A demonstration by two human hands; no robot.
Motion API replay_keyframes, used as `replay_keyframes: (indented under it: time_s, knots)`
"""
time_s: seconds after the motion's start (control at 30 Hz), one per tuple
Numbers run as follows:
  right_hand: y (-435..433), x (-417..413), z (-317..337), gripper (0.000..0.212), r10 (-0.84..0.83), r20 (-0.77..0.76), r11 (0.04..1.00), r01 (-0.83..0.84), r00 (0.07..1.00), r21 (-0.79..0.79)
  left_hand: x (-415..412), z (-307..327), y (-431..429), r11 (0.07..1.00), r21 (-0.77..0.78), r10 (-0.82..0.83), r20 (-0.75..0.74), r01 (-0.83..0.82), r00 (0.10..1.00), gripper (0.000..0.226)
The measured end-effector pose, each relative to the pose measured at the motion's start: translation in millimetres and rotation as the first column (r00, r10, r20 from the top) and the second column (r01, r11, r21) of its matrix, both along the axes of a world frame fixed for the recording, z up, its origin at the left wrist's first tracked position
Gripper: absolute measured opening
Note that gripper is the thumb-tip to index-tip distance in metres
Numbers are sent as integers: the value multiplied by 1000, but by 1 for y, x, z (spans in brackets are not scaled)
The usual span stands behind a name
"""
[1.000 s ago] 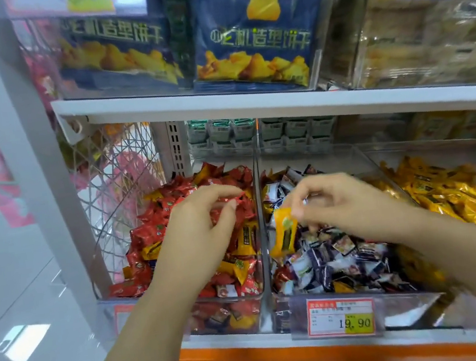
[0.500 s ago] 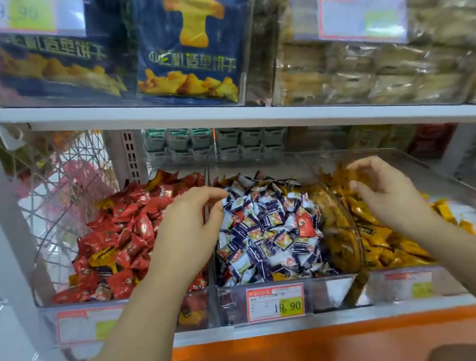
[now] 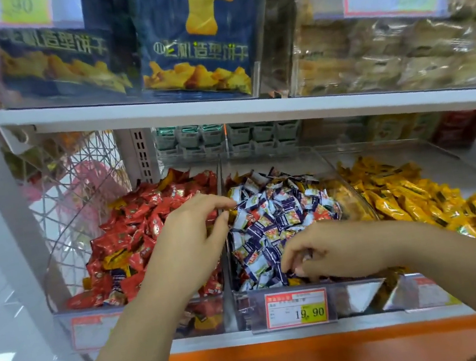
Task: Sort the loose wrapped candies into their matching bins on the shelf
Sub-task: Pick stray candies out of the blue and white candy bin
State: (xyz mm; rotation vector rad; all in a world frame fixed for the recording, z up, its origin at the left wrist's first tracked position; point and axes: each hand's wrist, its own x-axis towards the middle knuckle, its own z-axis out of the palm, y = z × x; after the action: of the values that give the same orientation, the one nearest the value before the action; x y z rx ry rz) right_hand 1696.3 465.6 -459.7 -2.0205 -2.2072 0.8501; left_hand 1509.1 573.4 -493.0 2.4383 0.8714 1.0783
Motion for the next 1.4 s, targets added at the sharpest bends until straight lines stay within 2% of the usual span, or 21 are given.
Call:
replay_keyframes:
  time_s: [0.13,0.27,0.37,0.53,0.6,0.67,0.77,0.87,0.93,0.97,1.0,1.07,1.23,1.4]
  knots:
    - [14,2,-7,25,79,26,994,-77,997,-75,-3,-2,6,1000,-10,-2,-7,2,1000,21]
    - [21,5,-9,23,57,-23,985,-60,998,-161,-2,-4,7,1000,-12,1,-4,-1,1000,22]
    - [16,5,-6,16,75,-17,983,-77,997,-166,-2,-3,6,1000,-6,2,-1,-2,1000,22]
    - [1,2,5,16,9,-88,998,-14,996,-55,-1,-2,5,1000,-8,10,4,-10,1000,21]
    - [-8,3,7,9,-28,-120,998,35,992,57,2,-2,3,1000,1,24,-1,-24,1000,22]
    - [-16,8,4,13,-88,-163,966,124,983,225,5,-2,2,999,20,41,0,-41,999,22]
    - [-30,19,5,21,-192,-265,834,300,945,464,12,0,-2,997,39,60,24,-61,998,21]
    - [-42,40,6,27,-325,-315,530,448,892,720,20,1,-5,997,14,76,27,-77,997,21]
    - [-45,62,4,29,-453,-339,338,511,824,790,24,0,-6,997,-6,79,18,-79,997,21]
    - [-46,73,3,25,-516,-332,296,528,790,796,26,-1,-7,997,-10,80,14,-80,997,22]
    - [-48,81,1,20,-565,-310,296,539,764,788,27,-1,-8,997,-16,80,12,-80,997,22]
    - [-49,86,0,14,-609,-238,358,530,757,769,27,-1,-9,997,-25,76,8,-75,997,22]
    - [-26,57,7,21,-485,-103,527,384,869,759,21,-1,-4,997,-15,80,-21,-80,997,22]
    - [23,32,4,52,-448,78,808,367,890,462,14,0,-1,997,-32,69,-17,-69,997,21]
